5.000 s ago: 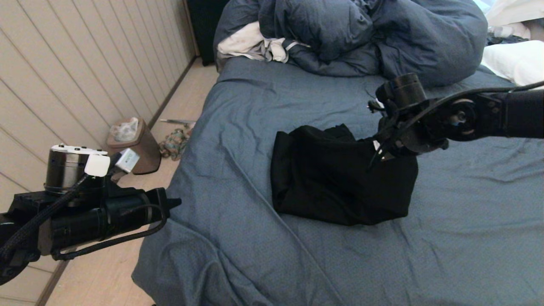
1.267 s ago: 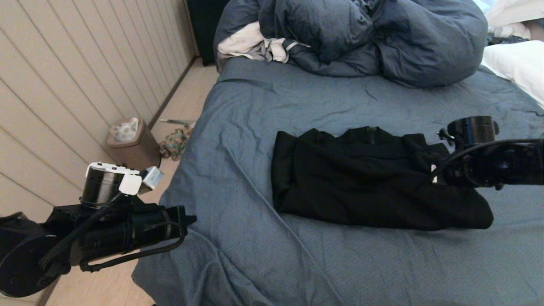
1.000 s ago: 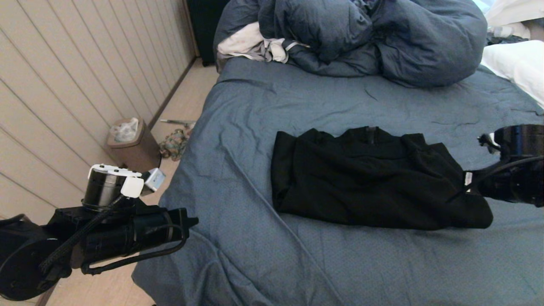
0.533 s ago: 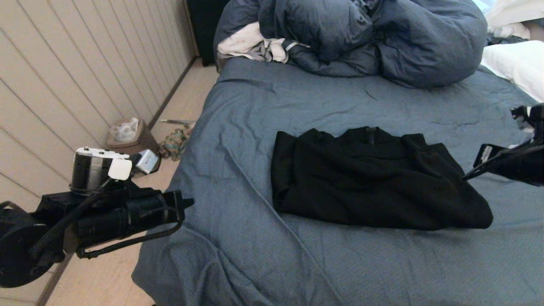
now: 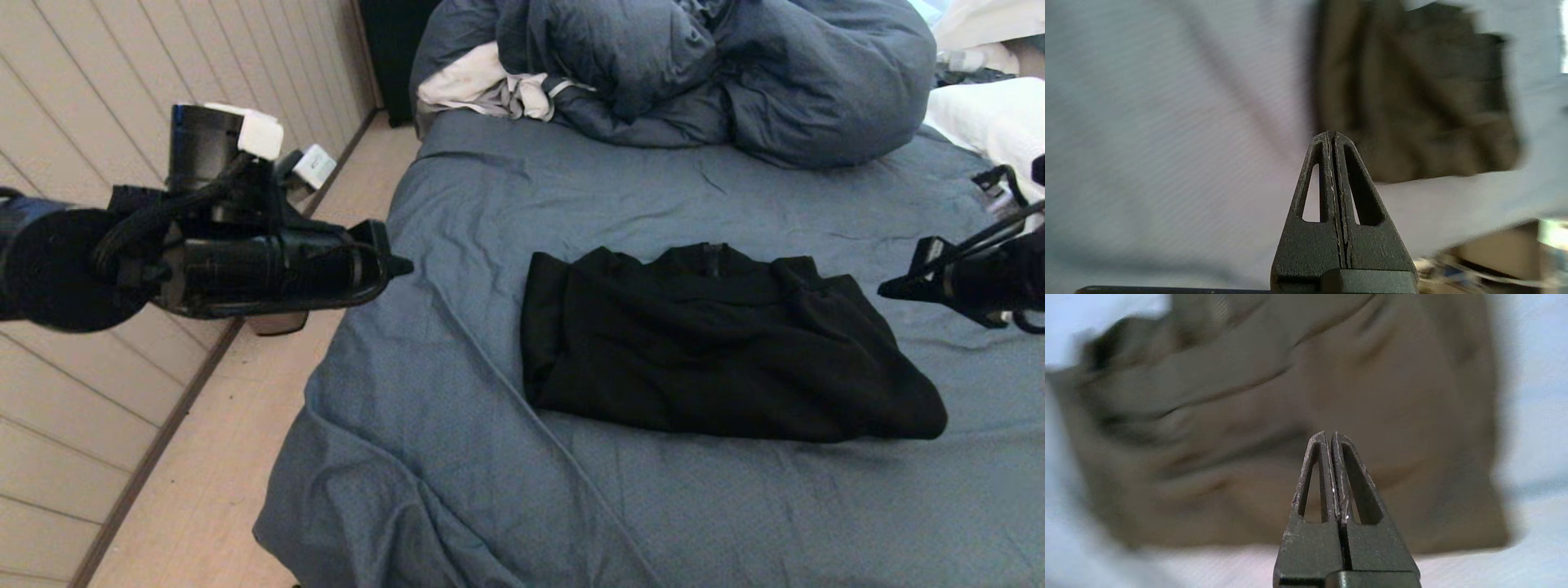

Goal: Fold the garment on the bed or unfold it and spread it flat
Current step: Unfold the black sweatshirt

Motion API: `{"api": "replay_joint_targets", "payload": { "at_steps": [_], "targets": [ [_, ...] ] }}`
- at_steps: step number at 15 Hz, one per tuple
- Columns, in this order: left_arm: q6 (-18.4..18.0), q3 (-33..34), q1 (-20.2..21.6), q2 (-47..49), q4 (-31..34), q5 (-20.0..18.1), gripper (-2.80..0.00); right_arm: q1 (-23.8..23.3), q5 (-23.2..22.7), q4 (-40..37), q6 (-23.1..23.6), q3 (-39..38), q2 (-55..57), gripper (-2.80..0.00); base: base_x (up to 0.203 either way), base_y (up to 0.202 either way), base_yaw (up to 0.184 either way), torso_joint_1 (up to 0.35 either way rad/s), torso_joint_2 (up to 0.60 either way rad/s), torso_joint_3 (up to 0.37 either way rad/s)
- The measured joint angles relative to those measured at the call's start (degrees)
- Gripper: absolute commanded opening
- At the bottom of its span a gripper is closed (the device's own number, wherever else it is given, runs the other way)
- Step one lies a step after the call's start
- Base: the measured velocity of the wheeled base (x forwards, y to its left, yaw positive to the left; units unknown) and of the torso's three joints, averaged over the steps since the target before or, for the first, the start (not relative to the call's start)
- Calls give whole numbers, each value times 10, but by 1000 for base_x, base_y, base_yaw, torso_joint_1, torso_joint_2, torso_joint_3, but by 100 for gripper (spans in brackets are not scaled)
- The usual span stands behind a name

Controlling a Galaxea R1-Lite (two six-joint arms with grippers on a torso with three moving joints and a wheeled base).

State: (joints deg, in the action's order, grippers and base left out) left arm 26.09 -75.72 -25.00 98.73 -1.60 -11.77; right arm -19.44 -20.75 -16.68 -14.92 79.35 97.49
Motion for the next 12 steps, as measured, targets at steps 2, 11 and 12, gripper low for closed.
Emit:
{"api": "replay_joint_targets", "payload": {
  "at_steps": [2,11,12],
  "targets": [
    [10,-98,-10,46,40,-21,-280,-22,-86,-44,-31,20,18,-280,0,0,0,0,0,0],
    [-17,-282,-75,230,-47,-46,-280,-78,-128,-39,-16,48,81,-280,0,0,0,0,0,0],
    [-19,-291,-80,244,-47,-46,-280,-84,-128,-39,-16,48,84,-280,0,0,0,0,0,0]
  ]
}}
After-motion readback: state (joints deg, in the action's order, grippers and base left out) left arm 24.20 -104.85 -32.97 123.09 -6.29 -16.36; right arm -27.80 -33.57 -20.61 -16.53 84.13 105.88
